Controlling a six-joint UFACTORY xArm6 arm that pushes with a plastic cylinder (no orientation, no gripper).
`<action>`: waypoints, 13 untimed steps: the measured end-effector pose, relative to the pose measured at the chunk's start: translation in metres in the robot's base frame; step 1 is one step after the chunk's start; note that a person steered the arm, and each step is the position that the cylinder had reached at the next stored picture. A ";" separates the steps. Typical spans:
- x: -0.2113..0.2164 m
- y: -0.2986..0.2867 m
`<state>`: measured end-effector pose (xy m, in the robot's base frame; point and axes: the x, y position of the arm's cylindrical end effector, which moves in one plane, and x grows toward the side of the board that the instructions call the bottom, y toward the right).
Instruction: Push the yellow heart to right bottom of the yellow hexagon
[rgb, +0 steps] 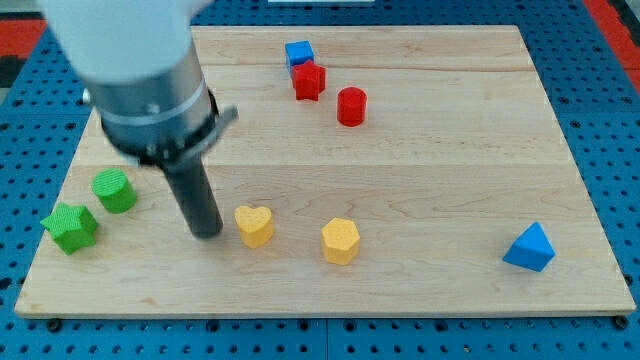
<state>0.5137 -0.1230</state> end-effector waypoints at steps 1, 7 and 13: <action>0.031 0.005; 0.038 0.166; 0.078 0.194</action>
<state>0.5921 0.0710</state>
